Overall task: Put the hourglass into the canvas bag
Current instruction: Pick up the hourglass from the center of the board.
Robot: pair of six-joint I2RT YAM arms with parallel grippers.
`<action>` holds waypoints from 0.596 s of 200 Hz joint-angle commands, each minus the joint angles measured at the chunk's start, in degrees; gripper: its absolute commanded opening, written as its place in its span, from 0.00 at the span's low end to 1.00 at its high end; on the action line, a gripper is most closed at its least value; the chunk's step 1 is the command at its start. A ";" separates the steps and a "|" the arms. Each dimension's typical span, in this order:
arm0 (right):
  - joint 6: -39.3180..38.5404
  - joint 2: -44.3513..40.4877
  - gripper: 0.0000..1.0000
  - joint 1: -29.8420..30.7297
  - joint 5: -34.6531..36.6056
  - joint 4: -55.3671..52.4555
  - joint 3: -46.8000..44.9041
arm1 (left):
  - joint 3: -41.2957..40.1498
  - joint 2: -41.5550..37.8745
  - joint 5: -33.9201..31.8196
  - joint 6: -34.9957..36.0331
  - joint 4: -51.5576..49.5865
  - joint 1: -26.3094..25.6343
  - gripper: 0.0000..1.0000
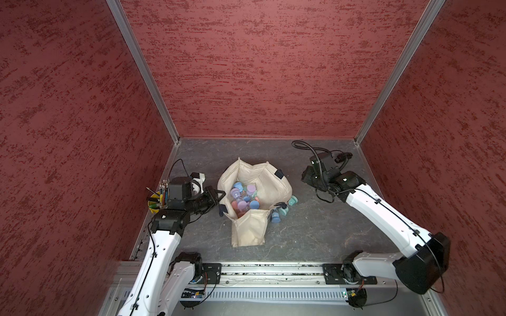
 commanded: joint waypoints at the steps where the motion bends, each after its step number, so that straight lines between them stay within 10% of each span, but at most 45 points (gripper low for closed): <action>1: -1.15 0.47 0.55 -0.89 -2.90 2.84 -0.92 | 1.33 -0.29 -0.51 0.98 0.20 0.39 0.09; 119: -8.48 19.75 0.61 -5.32 -14.02 12.01 1.48 | 1.39 -0.38 -0.95 1.11 0.08 0.57 0.00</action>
